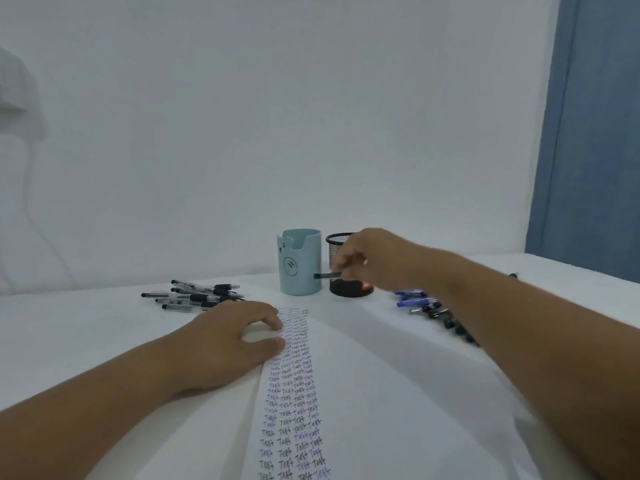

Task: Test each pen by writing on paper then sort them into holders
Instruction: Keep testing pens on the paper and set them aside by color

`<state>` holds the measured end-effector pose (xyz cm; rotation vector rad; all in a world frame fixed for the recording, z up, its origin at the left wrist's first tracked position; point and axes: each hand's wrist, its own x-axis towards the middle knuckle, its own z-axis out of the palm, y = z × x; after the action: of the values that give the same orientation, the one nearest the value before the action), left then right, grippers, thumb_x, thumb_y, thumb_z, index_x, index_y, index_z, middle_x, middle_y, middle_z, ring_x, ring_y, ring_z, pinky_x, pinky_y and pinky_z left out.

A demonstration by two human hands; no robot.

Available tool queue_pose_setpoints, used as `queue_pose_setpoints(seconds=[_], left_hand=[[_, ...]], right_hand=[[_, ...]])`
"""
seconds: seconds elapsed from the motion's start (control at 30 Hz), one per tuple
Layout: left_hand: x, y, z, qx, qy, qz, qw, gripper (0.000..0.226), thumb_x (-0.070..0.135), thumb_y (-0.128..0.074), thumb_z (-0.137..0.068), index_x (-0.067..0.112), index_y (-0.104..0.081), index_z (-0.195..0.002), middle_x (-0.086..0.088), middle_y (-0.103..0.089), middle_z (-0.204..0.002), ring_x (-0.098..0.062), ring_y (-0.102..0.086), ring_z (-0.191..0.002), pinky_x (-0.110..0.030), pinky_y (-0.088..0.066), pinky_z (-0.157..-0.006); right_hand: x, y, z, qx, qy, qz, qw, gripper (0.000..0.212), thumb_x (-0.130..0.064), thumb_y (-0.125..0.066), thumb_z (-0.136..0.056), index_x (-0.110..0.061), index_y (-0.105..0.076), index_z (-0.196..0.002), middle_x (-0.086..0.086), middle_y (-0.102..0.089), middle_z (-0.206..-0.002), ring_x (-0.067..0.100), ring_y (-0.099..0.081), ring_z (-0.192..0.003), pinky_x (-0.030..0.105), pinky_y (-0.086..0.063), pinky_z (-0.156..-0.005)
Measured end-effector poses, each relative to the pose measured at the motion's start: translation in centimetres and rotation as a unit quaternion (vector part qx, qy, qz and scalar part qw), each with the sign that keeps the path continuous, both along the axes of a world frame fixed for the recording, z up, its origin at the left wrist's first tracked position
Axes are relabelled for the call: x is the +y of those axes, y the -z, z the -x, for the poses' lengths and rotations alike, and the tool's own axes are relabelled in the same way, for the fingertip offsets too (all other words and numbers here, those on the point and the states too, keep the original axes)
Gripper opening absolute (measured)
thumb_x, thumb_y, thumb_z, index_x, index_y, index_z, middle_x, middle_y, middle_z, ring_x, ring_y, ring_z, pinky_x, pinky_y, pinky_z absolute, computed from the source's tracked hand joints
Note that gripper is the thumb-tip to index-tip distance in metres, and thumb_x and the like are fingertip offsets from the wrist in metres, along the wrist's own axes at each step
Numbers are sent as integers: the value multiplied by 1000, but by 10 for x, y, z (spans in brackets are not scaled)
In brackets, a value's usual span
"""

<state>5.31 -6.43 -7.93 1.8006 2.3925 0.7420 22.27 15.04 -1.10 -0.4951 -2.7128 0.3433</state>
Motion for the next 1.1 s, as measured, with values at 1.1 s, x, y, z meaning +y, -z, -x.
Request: queue_pose_setpoints(seconds=[1.1], left_hand=[[0, -14, 19, -24, -81, -138, 987, 9, 34, -69, -92, 42, -69, -97, 29, -66, -100, 14, -60, -97, -11, -41, -80]], right_hand=[[-37, 30, -6, 4, -88, -54, 995, 17, -20, -64, -94, -24, -76, -105, -14, -68, -94, 4, -62, -87, 18, -48, -83]])
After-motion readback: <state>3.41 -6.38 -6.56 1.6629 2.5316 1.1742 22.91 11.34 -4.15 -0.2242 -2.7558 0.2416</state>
